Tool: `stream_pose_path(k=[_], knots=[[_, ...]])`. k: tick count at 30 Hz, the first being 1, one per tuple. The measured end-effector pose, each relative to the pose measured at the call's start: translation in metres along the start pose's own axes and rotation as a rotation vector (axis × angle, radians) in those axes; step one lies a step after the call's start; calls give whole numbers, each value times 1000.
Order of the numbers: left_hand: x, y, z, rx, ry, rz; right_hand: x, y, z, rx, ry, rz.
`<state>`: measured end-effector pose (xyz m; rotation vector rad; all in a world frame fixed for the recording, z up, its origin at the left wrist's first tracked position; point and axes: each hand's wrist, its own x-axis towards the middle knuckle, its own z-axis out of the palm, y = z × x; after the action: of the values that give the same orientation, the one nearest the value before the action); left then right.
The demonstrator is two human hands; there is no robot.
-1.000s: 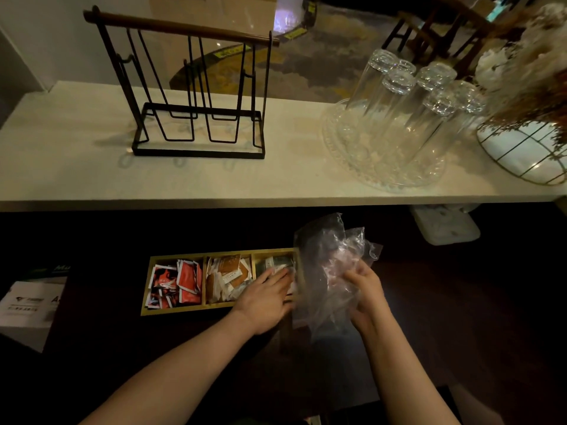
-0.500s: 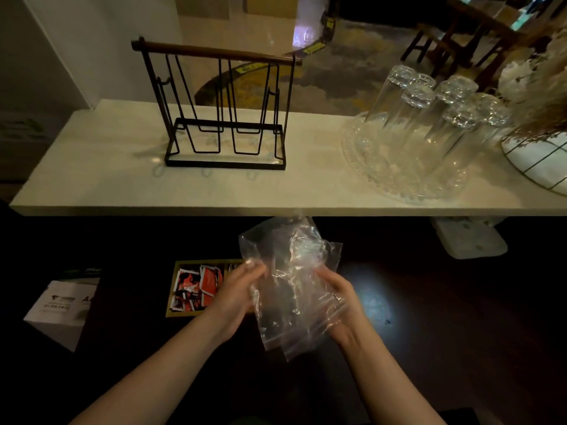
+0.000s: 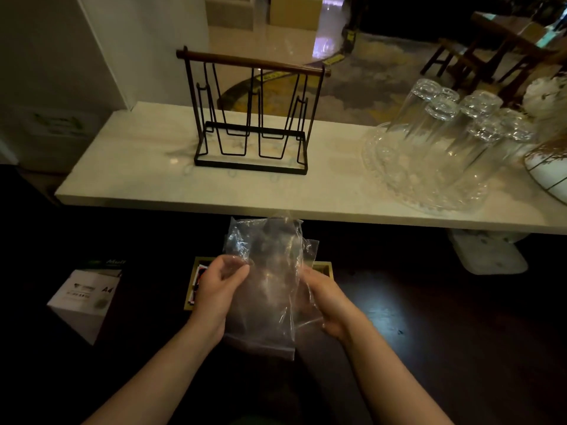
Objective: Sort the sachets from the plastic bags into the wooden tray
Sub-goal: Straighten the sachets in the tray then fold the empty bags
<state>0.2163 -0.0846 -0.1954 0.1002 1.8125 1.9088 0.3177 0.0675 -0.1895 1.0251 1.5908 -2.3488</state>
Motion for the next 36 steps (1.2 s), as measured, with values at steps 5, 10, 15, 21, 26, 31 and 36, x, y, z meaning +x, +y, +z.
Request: stream_pose_path(k=[5,10,15,21,26,31,36], knots=[[4,6,-8,-92,110,98,-2,-1,-4,-54,-107,-2],[5,7,-13,-147,63,50,0,-9,-10,-6,-97,-78],[-2,3,-12,-108,-140,-41,6,-12,-15,-50,53,-152],[-6,-3,-2,-130,-170,-137,5,-11,5,100,-46,-115],[-2,-3,-8,-86,-100,-115,1,-11,-1,235,-241,-80],[-4,-2,-10,-27,-79,-71,2,-9,5,-154,-181,-145],[-3,6,-15,-190,-166,-169,5,-6,6,-30,-138,-96]])
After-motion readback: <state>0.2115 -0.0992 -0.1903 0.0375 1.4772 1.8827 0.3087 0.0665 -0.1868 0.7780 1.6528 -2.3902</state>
